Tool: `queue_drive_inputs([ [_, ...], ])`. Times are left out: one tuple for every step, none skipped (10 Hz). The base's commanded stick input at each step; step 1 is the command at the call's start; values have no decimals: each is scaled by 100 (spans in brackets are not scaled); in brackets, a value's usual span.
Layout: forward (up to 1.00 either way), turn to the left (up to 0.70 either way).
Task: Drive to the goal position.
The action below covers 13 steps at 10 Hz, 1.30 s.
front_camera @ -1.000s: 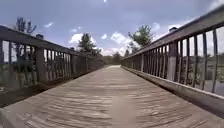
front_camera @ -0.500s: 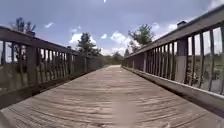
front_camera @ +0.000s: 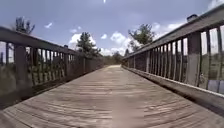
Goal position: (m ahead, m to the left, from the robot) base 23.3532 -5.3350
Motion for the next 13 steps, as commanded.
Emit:
queue_drive_inputs([
  [50, 1],
  [50, 1],
  [50, 1],
  [50, 1],
  [50, 1],
  [50, 1],
  [50, 1],
  [50, 1],
  [50, 1],
  [50, 1],
  [50, 1],
  [50, 1],
  [50, 1],
])
